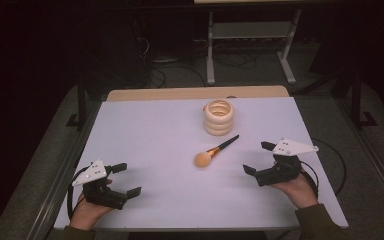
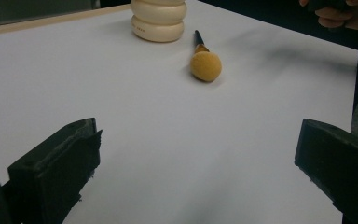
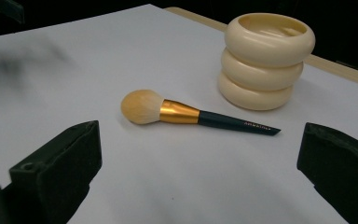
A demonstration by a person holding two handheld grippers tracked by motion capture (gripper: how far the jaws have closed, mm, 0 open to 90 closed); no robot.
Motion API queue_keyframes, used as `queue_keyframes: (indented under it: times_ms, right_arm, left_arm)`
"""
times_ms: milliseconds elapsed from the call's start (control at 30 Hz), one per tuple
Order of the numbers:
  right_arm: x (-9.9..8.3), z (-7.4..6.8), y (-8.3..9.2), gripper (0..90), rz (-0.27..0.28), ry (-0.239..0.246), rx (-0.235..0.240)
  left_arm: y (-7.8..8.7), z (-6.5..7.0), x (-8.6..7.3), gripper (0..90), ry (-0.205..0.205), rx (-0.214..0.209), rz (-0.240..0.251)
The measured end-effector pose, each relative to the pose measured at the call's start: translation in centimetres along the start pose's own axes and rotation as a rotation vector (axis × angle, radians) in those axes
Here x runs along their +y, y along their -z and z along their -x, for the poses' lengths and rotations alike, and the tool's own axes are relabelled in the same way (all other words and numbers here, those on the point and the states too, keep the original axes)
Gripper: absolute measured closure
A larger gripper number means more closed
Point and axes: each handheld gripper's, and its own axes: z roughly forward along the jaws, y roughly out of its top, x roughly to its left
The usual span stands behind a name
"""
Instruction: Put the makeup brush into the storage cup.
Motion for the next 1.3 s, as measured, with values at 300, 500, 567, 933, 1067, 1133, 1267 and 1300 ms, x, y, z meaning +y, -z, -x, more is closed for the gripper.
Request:
queue_keyframes:
  times_ms: [300,500,567,933,1067,1133,1267,1300]
  right_arm:
    - [0.7,0.2,-0.8,0.0,-0.019,0.012,0.023]
    - [1.3,0.4,-1.2,0.0,-0.026,0.021,0.033]
    - [1.4,0.5,-1.3,0.0,-0.027,0.02,0.042]
    - [2.5,0.9,-2.1,0.0,-0.056,0.051,0.073]
    - [2.8,1.0,-2.3,0.0,-0.069,0.058,0.086]
    - [3.0,1.1,-2.5,0.0,-0.075,0.066,0.094]
    - [3.3,1.2,-2.9,0.0,-0.085,0.066,0.116]
    - [3.3,1.2,-2.9,0.0,-0.085,0.066,0.116]
  left_arm:
    - [0.0,0.0,0.0,0.0,-0.002,-0.002,0.003]
    - [-0.1,0.0,0.0,0.0,-0.004,-0.002,0.001]
    - [-0.1,0.0,0.0,0.0,-0.002,-0.003,0.005]
    - [-0.2,0.0,0.1,0.0,-0.011,-0.007,0.005]
    - [-0.2,0.0,0.1,0.0,-0.005,-0.006,0.008]
    - [-0.2,0.0,0.1,0.0,-0.007,-0.006,0.008]
    - [-0.2,0.0,0.1,0.0,-0.012,-0.006,0.008]
    - [-0.2,0.0,0.1,0.0,-0.012,-0.005,0.008]
